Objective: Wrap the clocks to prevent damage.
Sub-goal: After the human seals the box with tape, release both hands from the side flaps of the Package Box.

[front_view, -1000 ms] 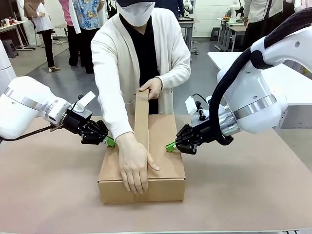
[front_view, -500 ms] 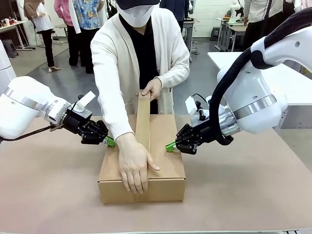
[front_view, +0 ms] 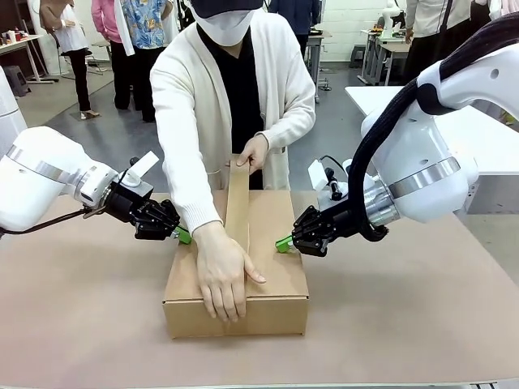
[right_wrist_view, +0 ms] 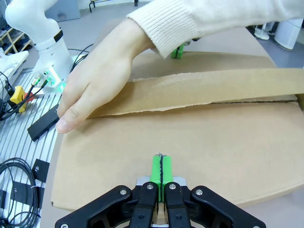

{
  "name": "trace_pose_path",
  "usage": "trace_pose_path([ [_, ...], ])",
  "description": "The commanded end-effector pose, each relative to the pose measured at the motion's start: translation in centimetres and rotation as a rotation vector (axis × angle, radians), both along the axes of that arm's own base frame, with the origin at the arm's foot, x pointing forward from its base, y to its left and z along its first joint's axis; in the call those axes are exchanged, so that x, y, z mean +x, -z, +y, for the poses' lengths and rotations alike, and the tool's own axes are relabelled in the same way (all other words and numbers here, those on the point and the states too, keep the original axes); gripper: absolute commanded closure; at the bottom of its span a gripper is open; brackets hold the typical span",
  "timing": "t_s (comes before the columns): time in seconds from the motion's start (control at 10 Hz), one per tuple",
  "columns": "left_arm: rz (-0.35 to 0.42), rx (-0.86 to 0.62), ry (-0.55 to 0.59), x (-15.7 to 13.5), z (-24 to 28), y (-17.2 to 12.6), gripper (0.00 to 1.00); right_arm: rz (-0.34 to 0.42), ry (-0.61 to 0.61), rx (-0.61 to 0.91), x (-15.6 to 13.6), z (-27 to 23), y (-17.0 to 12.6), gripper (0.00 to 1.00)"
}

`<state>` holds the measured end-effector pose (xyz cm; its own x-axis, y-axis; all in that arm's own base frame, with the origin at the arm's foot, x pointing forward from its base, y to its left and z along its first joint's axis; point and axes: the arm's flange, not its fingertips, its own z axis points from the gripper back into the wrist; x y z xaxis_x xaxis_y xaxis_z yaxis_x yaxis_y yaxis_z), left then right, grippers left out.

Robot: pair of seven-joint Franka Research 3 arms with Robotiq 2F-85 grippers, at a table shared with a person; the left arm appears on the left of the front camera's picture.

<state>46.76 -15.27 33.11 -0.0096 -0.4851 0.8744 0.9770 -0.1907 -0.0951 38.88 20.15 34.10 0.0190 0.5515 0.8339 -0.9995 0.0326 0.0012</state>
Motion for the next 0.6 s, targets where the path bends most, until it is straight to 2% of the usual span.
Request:
trace_pose_path([
  [0.0,-0.004,-0.003,-0.008,-0.08,-0.04,0.55,1.0,0.007,0.002,-0.008,-0.03,0.05,0.47,0.99],
  [0.5,-0.004,-0.003,-0.008,-0.08,-0.04,0.55,1.0,0.007,0.002,-0.008,-0.03,0.05,0.47,0.99],
])
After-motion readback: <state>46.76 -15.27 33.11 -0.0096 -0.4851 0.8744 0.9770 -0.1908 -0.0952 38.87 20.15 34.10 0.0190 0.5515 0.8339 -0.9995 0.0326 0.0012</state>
